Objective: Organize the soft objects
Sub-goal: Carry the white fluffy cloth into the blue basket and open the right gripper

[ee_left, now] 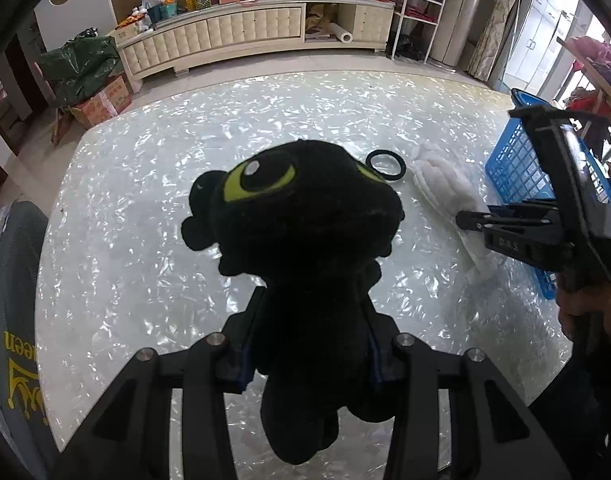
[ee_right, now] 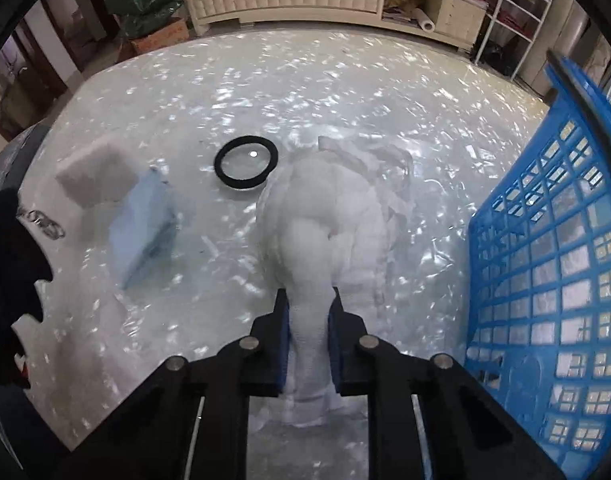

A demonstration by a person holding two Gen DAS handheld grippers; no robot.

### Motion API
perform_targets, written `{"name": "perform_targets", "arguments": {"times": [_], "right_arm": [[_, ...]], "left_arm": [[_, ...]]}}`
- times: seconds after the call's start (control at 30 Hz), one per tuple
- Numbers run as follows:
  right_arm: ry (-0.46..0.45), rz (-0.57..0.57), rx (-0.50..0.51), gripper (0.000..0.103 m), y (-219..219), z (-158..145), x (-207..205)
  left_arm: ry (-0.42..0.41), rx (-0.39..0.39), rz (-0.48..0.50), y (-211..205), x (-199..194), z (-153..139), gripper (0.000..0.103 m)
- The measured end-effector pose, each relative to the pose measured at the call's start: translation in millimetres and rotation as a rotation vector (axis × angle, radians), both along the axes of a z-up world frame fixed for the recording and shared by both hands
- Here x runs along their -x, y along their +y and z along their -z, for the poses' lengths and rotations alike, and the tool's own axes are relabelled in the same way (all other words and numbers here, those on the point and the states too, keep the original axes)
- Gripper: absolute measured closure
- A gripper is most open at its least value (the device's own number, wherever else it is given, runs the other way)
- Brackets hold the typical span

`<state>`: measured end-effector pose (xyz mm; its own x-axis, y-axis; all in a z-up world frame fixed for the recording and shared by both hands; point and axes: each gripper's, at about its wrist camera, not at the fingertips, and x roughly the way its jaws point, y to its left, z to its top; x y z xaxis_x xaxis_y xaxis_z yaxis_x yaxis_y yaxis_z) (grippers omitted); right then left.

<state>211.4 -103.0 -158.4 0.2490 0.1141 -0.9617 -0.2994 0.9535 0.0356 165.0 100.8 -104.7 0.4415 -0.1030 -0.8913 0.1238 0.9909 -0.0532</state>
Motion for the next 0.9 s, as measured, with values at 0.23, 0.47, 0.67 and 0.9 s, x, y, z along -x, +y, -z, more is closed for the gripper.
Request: {"name": "perform_targets", "arguments": {"times": [0.23,0.47,0.67,0.9], "right_arm": [[-0.054,-0.057,-0.01,0.088,6,-44,32],[-0.121,-0.091,-0.045,0.088,-10,-100,69],[-0.21,-0.094,0.0,0.088,-36,-141,86],[-0.24,-0.021,0.03,0.088,-80,-152,81]], "left_arm": [[0.0,0.017,-0.02,1,8,-7,0.063],[-0.025,0.013,-0.004,-23,16,-19,0.063],[-0.051,-0.007,0.041,-56,21,-29,0.063],[-0.067,-0.012,0.079,-86,17,-32,0.063]]}}
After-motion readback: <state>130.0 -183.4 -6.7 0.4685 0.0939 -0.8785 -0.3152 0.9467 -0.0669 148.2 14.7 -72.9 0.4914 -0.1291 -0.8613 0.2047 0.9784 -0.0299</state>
